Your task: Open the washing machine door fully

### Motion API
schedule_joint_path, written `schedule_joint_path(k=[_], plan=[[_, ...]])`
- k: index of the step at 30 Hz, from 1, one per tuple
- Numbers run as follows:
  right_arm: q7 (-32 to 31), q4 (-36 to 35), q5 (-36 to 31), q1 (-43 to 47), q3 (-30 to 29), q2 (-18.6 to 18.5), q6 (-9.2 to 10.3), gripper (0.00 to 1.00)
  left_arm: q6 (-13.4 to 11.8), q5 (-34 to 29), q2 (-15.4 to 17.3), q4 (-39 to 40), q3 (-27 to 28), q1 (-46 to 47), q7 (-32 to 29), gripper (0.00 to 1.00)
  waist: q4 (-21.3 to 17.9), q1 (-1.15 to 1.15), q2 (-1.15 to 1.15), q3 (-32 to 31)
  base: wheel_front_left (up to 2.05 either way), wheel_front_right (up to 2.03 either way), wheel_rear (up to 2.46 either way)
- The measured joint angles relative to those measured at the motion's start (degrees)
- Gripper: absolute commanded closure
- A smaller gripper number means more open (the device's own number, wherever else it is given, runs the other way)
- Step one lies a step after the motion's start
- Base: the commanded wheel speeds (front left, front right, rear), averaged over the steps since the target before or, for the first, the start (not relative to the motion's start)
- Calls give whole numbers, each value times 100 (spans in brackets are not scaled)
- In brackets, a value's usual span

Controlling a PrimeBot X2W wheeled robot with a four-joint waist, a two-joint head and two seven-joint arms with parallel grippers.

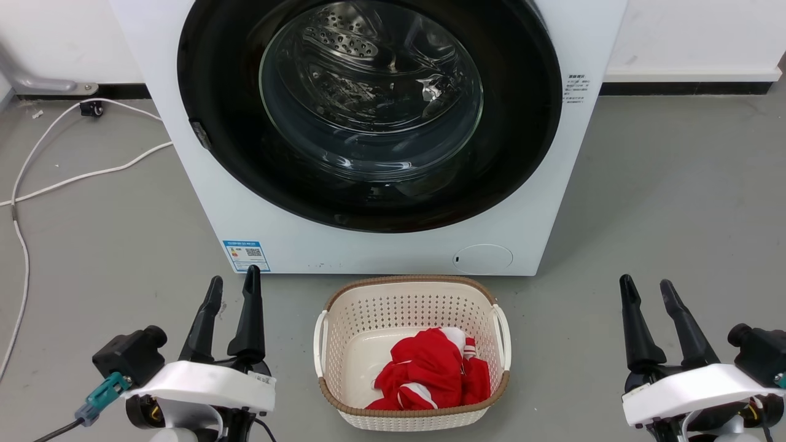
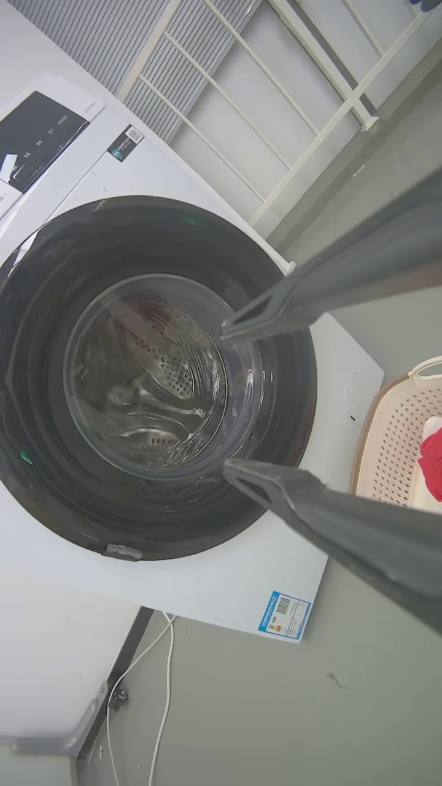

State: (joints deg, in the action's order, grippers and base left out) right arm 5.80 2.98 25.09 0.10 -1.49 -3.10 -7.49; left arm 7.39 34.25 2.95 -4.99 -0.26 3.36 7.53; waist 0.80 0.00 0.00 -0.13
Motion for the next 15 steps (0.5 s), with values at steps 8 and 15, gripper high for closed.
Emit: schedule_joint_path(k=[8, 15], plan=[[43, -1, -590, 2, 13, 0, -1, 0, 1, -582, 3, 32, -65, -19, 126, 0, 18, 0, 0, 7, 0, 0, 0], [77, -2, -1043, 2, 14, 1, -1, 0, -2, -1047, 5, 47, -118, -20, 222, 0, 35, 1, 0, 13, 0, 0, 0]])
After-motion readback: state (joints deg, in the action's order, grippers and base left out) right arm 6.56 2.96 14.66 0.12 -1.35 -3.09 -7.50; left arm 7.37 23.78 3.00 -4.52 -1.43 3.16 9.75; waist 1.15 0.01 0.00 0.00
